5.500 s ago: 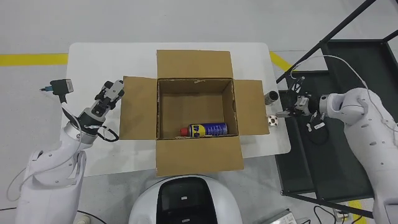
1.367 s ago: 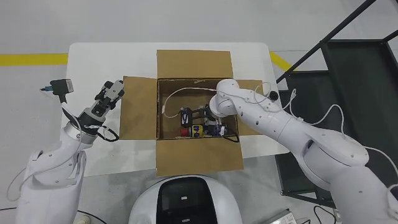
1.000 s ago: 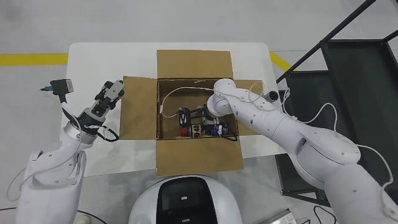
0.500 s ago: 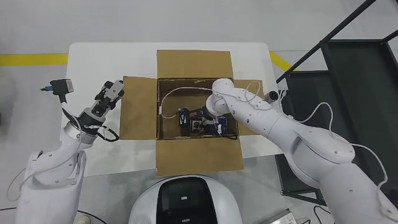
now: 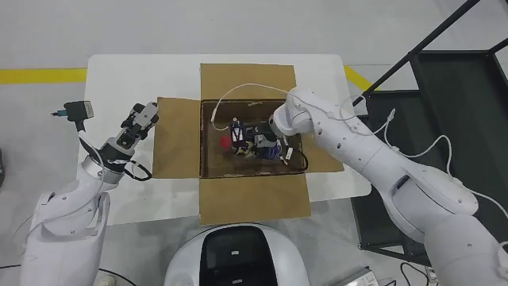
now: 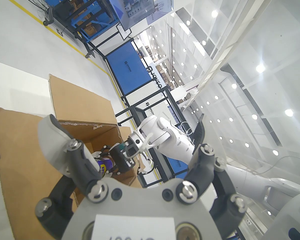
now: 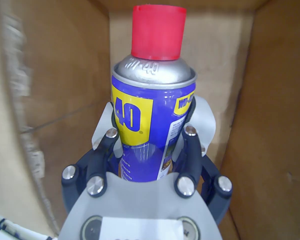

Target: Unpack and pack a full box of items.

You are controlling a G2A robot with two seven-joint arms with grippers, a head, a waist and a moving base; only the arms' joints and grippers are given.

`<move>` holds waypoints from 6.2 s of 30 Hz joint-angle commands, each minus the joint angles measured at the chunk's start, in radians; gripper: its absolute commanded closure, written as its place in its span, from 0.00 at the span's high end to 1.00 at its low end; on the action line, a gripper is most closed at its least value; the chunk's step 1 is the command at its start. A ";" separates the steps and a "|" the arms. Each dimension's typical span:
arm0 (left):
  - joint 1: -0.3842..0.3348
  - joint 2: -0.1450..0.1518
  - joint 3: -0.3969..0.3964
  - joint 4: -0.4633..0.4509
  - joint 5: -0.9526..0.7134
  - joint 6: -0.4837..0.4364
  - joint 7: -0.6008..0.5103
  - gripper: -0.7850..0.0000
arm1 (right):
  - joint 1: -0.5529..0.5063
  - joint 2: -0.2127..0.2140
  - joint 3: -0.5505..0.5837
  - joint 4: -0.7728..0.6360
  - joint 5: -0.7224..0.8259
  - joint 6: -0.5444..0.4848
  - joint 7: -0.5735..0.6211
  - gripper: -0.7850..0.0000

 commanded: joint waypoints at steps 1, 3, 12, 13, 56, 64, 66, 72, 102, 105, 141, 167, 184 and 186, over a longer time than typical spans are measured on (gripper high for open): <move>0.000 0.000 0.000 0.000 0.000 0.000 0.000 1.00 | -0.043 0.038 0.067 -0.057 -0.005 -0.013 -0.070 0.00; 0.000 0.000 0.000 0.000 0.000 0.000 0.000 1.00 | -0.088 0.073 0.122 -0.126 -0.017 -0.013 -0.129 0.00; 0.000 0.000 0.000 0.000 0.000 0.000 0.000 1.00 | -0.373 0.218 0.420 -0.403 -0.165 -0.013 -0.452 0.00; 0.000 0.000 0.000 0.000 0.000 0.000 0.000 1.00 | -0.412 0.230 0.455 -0.416 -0.191 -0.013 -0.492 0.00; 0.000 0.000 0.000 0.000 0.000 0.000 0.000 1.00 | -0.967 0.334 0.958 -0.391 -0.516 0.065 -1.460 0.00; 0.000 0.000 0.000 0.000 0.000 0.000 0.000 1.00 | -0.967 0.334 0.958 -0.391 -0.516 0.065 -1.460 0.00; 0.000 0.000 0.000 0.000 0.000 0.000 0.000 1.00 | -0.967 0.334 0.958 -0.391 -0.516 0.065 -1.460 0.00; 0.000 0.000 0.000 0.000 0.000 0.000 0.000 1.00 | -0.955 0.327 0.957 -0.418 -0.485 0.122 -1.409 0.00; 0.000 0.000 0.000 0.000 0.000 0.000 0.000 1.00 | -1.150 0.310 0.989 -0.156 -0.527 0.311 -1.769 0.00; 0.000 0.000 0.000 0.000 0.000 0.000 0.000 1.00 | -1.150 0.310 0.989 -0.156 -0.527 0.311 -1.769 0.00; 0.000 0.000 0.000 0.000 0.000 0.000 0.000 1.00 | -0.956 0.196 0.712 0.398 -0.493 0.561 -2.019 0.00; 0.000 0.000 0.000 0.000 0.000 0.000 0.000 1.00 | -0.793 0.117 0.577 0.632 -0.435 0.570 -2.028 0.00; 0.000 0.000 0.000 0.000 0.000 0.000 0.000 1.00 | -0.773 0.089 0.546 0.683 -0.403 0.563 -2.021 1.00; 0.000 0.000 0.000 0.000 0.000 0.000 0.000 1.00 | -0.785 0.093 0.548 0.667 -0.401 0.565 -2.024 1.00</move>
